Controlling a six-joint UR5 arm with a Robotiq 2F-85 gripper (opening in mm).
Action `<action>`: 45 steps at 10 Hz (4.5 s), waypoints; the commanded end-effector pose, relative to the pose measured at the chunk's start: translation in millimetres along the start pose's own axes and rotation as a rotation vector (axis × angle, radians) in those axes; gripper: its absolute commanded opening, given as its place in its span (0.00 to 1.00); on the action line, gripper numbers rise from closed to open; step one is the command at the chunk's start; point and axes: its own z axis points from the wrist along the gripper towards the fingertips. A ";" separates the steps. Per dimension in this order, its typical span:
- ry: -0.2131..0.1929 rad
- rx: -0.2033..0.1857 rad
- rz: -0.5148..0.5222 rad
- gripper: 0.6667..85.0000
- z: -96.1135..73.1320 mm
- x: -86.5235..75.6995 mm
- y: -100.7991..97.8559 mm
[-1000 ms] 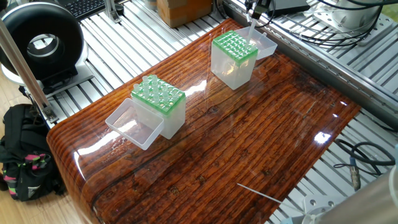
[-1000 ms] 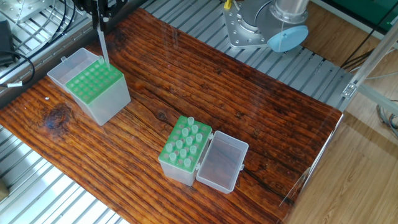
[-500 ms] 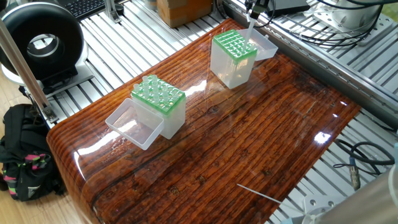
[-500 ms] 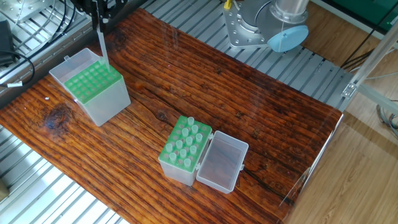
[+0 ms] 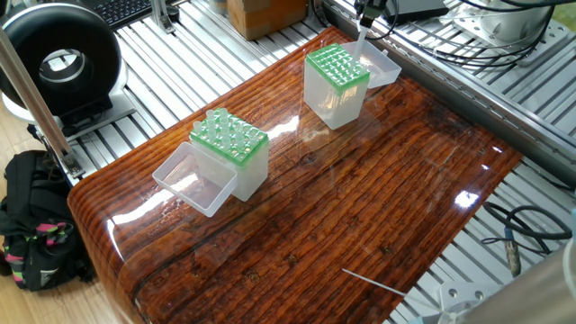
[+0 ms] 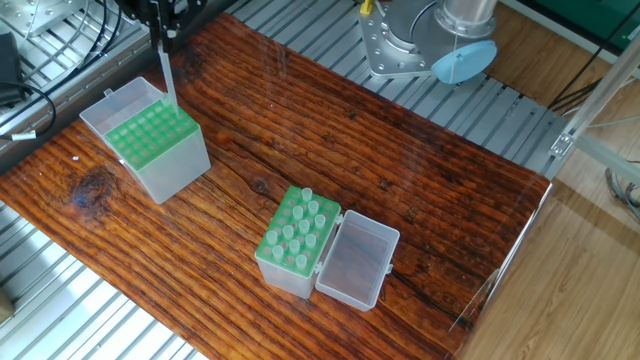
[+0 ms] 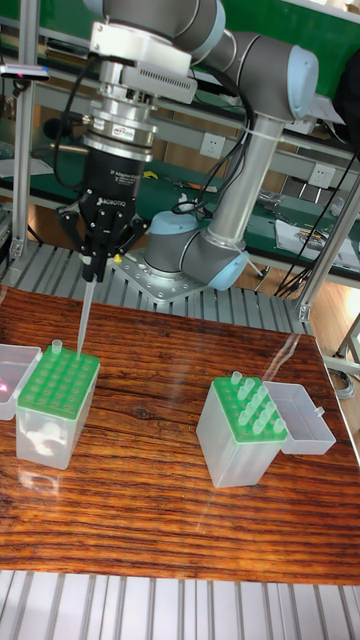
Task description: Transfer all large pipette tips from one holder to another
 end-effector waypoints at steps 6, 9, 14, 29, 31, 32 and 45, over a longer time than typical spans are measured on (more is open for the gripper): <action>0.052 -0.004 0.077 0.01 -39.1 5.1 40.0; 0.046 -0.049 0.121 0.01 -44.9 1.3 58.8; 0.046 -0.065 0.142 0.00 -45.6 -0.3 64.8; 0.102 -0.115 0.316 0.00 -35.7 -24.5 51.5; 0.099 -0.072 0.346 0.00 -34.6 -23.8 40.9; 0.100 -0.079 0.343 0.00 -34.8 -23.9 42.6; 0.068 -0.023 0.196 0.00 -9.6 -34.1 -29.7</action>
